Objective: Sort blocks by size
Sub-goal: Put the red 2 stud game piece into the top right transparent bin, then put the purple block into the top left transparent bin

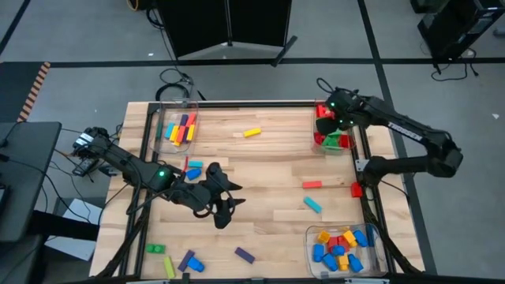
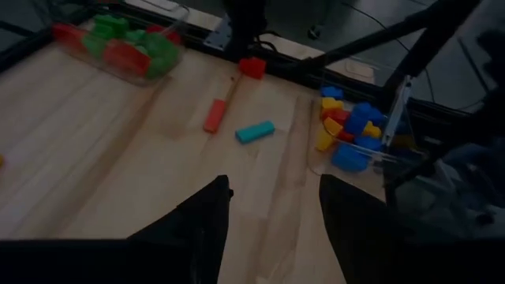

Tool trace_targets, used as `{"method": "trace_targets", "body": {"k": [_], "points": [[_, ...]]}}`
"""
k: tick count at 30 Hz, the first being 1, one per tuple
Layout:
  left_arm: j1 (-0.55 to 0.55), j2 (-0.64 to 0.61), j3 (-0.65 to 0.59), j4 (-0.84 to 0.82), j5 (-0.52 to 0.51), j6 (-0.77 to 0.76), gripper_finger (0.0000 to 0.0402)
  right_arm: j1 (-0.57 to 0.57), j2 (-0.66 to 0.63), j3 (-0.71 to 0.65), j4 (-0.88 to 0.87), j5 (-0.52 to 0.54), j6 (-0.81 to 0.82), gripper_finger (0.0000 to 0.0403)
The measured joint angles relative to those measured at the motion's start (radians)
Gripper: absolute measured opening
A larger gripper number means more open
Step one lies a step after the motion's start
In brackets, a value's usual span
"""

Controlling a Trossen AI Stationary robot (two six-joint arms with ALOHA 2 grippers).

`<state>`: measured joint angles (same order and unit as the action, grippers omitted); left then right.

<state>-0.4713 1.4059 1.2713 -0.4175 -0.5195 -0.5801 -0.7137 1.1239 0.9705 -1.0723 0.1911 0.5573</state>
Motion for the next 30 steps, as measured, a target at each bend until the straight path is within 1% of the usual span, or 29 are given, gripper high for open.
{"method": "trace_targets", "body": {"k": [4,7,10,13,15,19,22,24,26,30], "points": [[0.0,0.0,0.0,0.0,-0.012,0.007,0.0204,-0.078,0.066,-0.09,0.073,-0.082,0.007,0.0176],[0.0,0.0,0.0,0.0,-0.011,0.027,0.0204,-0.123,0.117,-0.136,0.114,-0.123,0.012,0.0176],[0.0,0.0,0.0,0.0,-0.006,0.068,0.0204,-0.147,0.161,-0.151,0.116,-0.125,0.01,0.0176],[0.0,0.0,0.0,0.0,-0.002,0.113,0.0204,-0.157,0.193,-0.151,0.119,-0.08,0.007,0.0179],[0.0,-0.003,0.0,-0.001,0.027,0.142,0.0204,-0.16,0.205,-0.151,0.119,-0.079,0.007,0.0208],[0.0,-0.021,0.0,-0.032,0.093,0.152,0.0204,-0.16,0.209,-0.151,0.121,-0.08,0.006,0.0286],[0.0,-0.026,0.0,-0.06,0.106,0.139,0.0204,-0.159,0.194,-0.151,0.12,-0.08,0.006,0.0322],[0.0,-0.031,0.0,-0.063,0.106,0.135,0.0204,-0.159,0.174,-0.147,0.108,-0.087,-0.004,0.0334],[0.0,-0.036,0.0,-0.07,0.105,0.135,0.0204,-0.159,0.143,-0.132,0.094,-0.09,-0.012,0.0337],[0.006,-0.036,0.0,-0.071,0.104,0.107,0.0204,-0.157,0.058,-0.077,0.069,-0.123,-0.059,0.0326]]}}
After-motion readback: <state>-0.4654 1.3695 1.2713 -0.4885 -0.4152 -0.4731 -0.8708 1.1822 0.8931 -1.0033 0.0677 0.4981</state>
